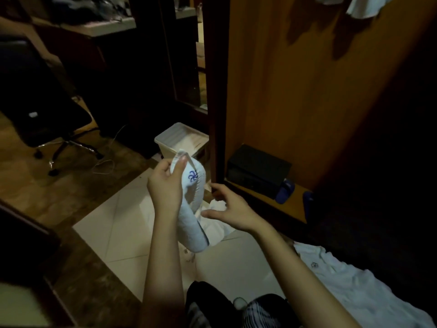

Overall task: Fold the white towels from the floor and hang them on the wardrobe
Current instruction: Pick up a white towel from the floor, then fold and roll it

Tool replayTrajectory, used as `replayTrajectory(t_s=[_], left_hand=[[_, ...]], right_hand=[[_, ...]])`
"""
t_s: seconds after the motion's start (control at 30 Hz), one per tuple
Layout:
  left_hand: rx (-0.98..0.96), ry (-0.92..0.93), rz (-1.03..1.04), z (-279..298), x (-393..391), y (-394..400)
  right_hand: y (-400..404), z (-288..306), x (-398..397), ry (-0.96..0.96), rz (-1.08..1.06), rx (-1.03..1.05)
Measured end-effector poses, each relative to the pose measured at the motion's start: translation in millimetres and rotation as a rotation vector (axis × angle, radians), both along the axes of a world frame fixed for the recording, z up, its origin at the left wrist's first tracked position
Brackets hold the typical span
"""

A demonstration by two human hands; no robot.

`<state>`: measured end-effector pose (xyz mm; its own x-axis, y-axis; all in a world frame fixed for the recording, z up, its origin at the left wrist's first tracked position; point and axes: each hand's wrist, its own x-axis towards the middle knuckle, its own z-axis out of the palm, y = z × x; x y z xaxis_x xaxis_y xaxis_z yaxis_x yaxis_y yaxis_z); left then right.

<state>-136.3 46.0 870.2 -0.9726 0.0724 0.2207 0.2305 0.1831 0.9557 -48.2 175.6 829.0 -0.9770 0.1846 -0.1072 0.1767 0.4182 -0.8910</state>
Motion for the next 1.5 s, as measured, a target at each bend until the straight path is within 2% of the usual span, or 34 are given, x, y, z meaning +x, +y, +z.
replayTrajectory(t_s=[0.17, 0.4, 0.6, 0.7, 0.77, 0.9, 1.0, 1.1, 1.23, 1.4, 1.5], left_hand=[[0.047, -0.027, -0.032, 11.2, 7.7, 0.6], [0.103, -0.030, 0.016, 11.0, 9.1, -4.8], [0.107, -0.017, 0.045, -0.5, 8.4, -5.5], [0.090, -0.014, 0.060, -4.6, 6.7, -9.1], [0.082, -0.036, 0.063, -8.5, 4.3, -11.0], [0.070, -0.058, -0.033, -10.5, 6.1, -7.9], [0.040, -0.046, -0.158, -4.2, 17.7, 3.5], [0.072, -0.088, -0.373, 1.1, 35.5, 19.4], [0.020, 0.028, -0.470, 6.2, 45.8, 27.8], [0.093, -0.005, -0.468, 6.3, 49.5, 26.0], [0.063, 0.060, -0.465, 9.9, 49.7, 24.5]], right_hand=[[-19.9, -4.7, -6.5, 0.071, -0.054, 0.077], [9.8, -22.5, 8.7, -0.185, -0.276, 0.153], [29.7, -7.7, 22.0, -0.187, -0.286, -0.041], [36.0, 9.5, 21.1, -0.173, -0.284, -0.011], [38.9, 18.4, 18.1, -0.137, -0.355, -0.004], [42.7, 35.9, 14.3, -0.179, -0.581, -0.231], [45.0, 52.0, 14.7, -0.270, -0.567, -0.485], [41.9, 63.5, 15.3, -0.239, -0.546, -0.808], [39.9, 67.3, 18.2, -0.203, -0.657, -0.848], [46.9, 73.1, 23.8, -0.129, -0.542, -0.935], [46.5, 77.7, 26.9, -0.093, -0.498, -0.938]])
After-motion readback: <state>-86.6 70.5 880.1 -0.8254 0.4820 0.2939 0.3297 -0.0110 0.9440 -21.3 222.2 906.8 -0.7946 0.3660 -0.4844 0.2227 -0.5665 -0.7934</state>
